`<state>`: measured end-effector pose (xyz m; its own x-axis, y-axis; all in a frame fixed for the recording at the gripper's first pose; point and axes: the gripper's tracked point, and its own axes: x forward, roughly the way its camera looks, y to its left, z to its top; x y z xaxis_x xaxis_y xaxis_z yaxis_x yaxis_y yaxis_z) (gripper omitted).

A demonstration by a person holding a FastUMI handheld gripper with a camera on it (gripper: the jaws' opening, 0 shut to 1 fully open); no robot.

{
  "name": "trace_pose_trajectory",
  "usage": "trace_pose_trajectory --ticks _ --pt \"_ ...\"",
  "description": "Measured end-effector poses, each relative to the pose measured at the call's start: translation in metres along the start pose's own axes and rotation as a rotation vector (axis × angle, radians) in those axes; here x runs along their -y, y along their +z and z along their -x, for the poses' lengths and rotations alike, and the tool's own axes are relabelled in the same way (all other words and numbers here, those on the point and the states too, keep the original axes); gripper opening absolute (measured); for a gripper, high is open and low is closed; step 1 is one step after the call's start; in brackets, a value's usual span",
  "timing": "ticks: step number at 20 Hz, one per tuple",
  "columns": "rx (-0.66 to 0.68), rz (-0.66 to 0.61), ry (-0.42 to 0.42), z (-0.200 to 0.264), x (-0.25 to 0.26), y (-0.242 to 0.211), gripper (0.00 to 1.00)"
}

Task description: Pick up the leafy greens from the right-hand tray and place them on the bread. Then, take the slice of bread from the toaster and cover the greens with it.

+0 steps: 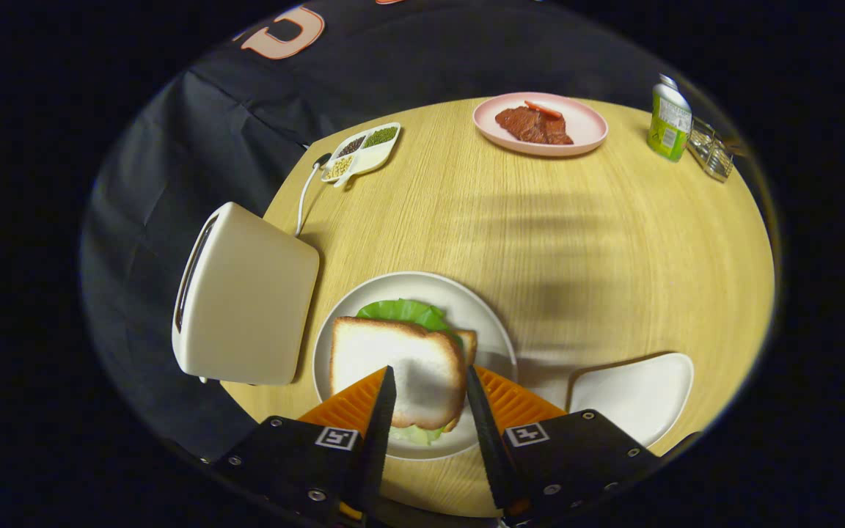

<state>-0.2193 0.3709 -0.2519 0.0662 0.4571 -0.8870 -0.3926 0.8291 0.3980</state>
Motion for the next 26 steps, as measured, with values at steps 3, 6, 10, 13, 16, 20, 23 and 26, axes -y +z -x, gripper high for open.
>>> trace_pose_trajectory --ticks 3,6,10,13,16,20,23,26 --pt "0.126 -0.003 0.006 0.037 0.001 0.029 0.63" --pt "0.318 0.060 -0.023 0.094 0.006 0.073 0.63" --pt "0.592 0.132 -0.085 0.184 0.005 0.134 0.68" --pt "0.774 0.142 -0.128 0.251 0.005 0.168 0.73" --pt "0.951 0.166 -0.197 0.306 0.009 0.191 0.80" --pt "1.114 0.214 -0.287 0.357 0.012 0.204 0.85" --pt "1.173 0.228 -0.310 0.375 0.004 0.208 0.85" --pt "1.199 0.250 -0.309 0.380 -0.002 0.209 0.85"
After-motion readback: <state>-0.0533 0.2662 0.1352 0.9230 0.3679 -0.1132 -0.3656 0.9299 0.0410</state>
